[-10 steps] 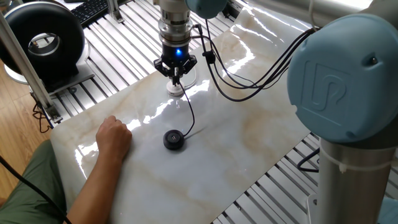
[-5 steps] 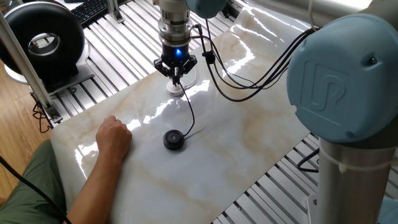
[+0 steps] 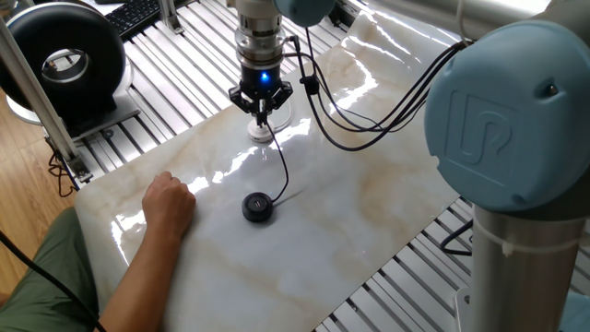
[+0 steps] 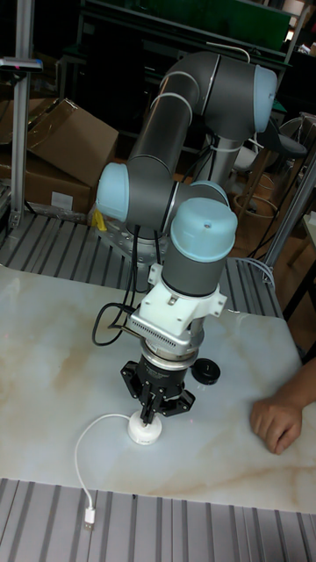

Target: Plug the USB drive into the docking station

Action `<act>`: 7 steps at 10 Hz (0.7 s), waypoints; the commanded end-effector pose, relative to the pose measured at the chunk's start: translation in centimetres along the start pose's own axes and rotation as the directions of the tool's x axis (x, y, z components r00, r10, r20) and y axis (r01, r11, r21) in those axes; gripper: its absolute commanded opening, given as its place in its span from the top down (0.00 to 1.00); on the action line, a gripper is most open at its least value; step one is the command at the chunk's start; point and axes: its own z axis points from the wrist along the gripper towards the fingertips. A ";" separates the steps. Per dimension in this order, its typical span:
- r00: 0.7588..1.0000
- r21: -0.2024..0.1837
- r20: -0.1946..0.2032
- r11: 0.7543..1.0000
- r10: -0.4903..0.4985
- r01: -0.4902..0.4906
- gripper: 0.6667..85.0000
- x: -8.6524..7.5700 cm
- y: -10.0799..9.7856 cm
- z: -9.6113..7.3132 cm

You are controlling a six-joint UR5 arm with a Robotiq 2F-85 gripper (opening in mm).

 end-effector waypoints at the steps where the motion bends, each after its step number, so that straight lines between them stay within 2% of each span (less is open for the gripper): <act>1: 1.000 0.000 -0.011 1.000 0.018 -0.018 0.99 0.2 -0.1 -0.2; 7: 1.000 0.002 -0.014 1.000 0.021 -0.021 0.99 0.3 0.1 -0.4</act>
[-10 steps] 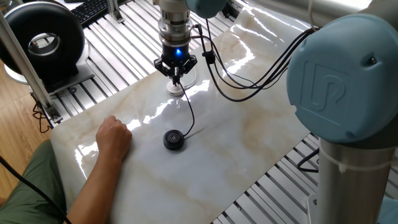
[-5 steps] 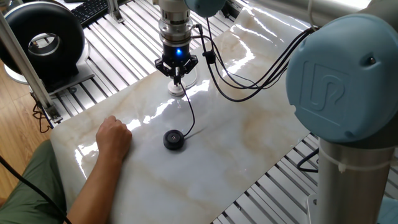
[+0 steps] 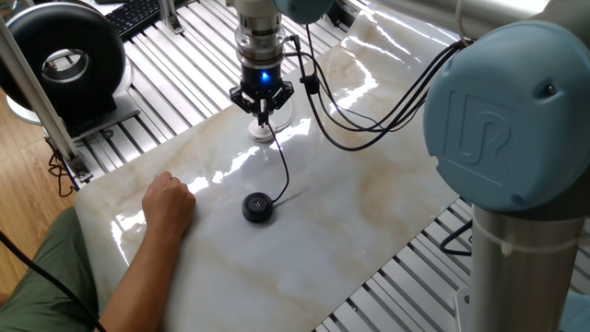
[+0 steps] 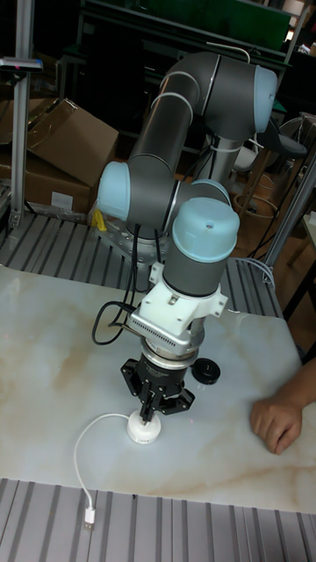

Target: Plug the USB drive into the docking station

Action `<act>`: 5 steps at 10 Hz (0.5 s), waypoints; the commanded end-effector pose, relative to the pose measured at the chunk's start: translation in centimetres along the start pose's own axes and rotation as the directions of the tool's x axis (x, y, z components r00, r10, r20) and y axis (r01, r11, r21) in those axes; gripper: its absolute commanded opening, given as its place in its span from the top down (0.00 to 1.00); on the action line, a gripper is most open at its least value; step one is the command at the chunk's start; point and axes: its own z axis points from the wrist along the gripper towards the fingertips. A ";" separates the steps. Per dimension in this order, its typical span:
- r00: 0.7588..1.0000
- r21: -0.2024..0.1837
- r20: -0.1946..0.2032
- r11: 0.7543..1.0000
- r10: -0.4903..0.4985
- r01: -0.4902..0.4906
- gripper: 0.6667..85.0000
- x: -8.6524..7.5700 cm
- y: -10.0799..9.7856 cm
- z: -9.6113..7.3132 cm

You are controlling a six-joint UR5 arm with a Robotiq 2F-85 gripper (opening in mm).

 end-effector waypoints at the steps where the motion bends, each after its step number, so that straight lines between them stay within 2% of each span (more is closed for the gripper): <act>1: 1.000 -0.010 -0.007 1.000 0.010 -0.010 0.99 0.1 0.3 -0.2; 5: 1.000 -0.014 -0.004 1.000 0.012 -0.012 0.99 0.0 0.5 -0.1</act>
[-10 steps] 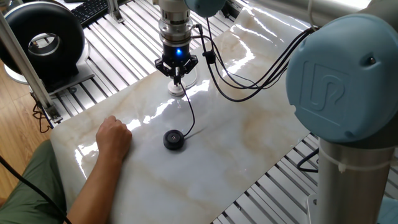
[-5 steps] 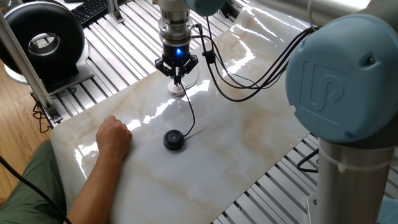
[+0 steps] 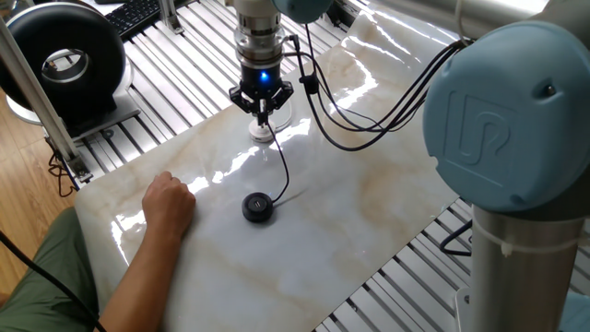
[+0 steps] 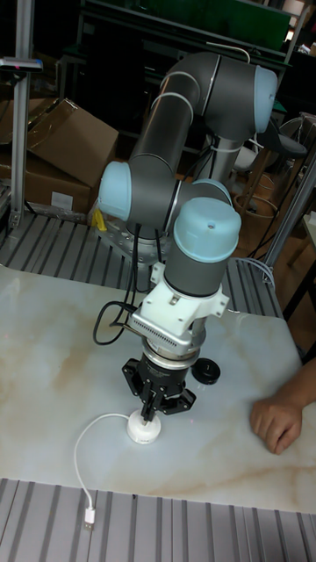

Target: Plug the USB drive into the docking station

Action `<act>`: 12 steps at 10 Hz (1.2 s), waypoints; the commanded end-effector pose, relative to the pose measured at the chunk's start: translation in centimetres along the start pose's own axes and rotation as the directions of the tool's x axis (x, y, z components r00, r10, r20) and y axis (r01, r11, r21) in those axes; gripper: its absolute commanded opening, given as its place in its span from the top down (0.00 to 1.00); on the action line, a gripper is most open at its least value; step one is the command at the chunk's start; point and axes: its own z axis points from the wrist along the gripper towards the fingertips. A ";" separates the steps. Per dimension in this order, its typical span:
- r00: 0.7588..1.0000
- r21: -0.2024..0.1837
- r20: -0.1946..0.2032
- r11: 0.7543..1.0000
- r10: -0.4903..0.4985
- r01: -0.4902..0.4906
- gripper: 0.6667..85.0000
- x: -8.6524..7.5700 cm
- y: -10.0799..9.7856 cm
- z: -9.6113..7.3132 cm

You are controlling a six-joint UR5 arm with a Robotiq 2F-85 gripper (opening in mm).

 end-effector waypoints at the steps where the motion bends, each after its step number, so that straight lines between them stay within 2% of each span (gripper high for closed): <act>1: 1.000 -0.013 -0.001 1.000 0.006 -0.006 0.99 -0.1 0.3 0.0; 10: 1.000 -0.019 0.001 1.000 -0.011 0.011 0.99 -0.3 0.3 0.3; 12: 1.000 -0.023 0.020 1.000 -0.012 0.013 0.99 -0.8 0.5 1.1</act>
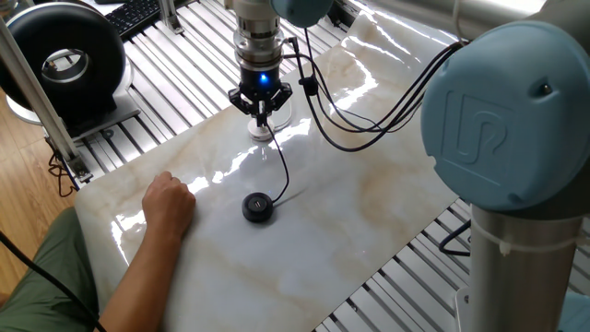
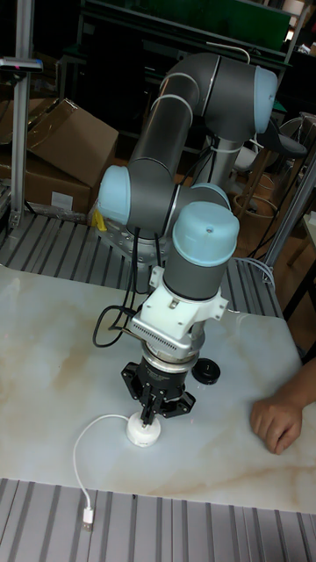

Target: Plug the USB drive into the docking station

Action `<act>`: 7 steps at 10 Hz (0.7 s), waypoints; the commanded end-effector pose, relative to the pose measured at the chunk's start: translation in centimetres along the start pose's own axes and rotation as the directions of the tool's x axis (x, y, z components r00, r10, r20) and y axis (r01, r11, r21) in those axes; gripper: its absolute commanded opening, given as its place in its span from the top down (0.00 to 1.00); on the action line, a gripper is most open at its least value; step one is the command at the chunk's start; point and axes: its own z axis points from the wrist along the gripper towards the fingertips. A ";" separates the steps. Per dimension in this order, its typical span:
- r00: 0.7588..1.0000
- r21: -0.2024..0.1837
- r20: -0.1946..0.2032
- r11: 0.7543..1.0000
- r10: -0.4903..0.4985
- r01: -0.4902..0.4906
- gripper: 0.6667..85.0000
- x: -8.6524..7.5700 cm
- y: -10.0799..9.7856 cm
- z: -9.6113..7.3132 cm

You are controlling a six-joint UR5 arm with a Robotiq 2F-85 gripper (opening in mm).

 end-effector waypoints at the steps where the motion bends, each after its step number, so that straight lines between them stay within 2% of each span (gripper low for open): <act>1: 1.000 -0.016 0.013 1.000 0.004 -0.004 0.99 -0.4 0.4 0.7; 4: 1.000 -0.021 0.019 1.000 -0.009 0.010 0.99 -0.7 0.2 0.9; 7: 0.999 -0.021 0.014 0.999 -0.029 0.029 0.99 -1.0 -0.2 0.3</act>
